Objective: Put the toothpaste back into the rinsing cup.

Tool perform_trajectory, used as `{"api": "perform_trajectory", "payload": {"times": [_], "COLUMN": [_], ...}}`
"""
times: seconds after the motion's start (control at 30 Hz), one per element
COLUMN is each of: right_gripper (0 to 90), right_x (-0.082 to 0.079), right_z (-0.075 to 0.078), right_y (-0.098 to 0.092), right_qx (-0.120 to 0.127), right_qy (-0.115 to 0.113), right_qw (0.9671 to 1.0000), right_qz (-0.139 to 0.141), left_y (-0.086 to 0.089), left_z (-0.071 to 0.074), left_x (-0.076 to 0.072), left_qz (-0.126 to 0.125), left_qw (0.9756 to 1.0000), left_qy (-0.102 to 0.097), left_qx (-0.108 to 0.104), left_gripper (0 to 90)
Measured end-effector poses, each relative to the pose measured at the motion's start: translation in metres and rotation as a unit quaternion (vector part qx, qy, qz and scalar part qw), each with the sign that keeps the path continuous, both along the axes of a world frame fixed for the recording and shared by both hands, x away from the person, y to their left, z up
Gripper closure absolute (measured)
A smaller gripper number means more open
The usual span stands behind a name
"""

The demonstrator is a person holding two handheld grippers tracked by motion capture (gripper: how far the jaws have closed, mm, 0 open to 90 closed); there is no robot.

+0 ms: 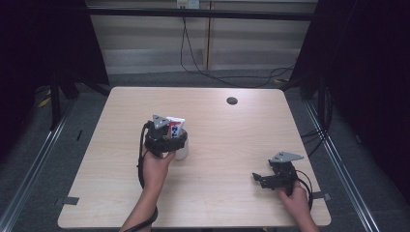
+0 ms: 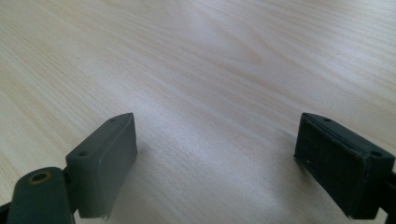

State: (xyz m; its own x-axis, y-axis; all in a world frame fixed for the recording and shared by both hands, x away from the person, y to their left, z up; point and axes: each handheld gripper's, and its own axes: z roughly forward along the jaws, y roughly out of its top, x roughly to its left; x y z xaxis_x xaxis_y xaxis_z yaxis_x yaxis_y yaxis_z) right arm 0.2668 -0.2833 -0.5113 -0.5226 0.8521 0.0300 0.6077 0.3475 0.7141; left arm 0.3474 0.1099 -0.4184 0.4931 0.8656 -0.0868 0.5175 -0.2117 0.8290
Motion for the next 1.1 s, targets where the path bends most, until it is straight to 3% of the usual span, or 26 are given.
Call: {"api": "perform_trajectory", "payload": {"times": [1.1], "right_gripper": [12.4], "right_x": [0.000], "right_z": [0.000], "right_y": [0.000], "right_qx": [0.000], "right_qy": [0.000], "right_qw": [1.0000], "right_qz": [0.000], "left_y": [0.012], "left_z": [0.011], "left_x": [-0.005], "left_qz": [-0.001], "left_qw": [1.0000], "left_qy": [0.005], "left_qx": [-0.008], "left_gripper": [16.9]}}
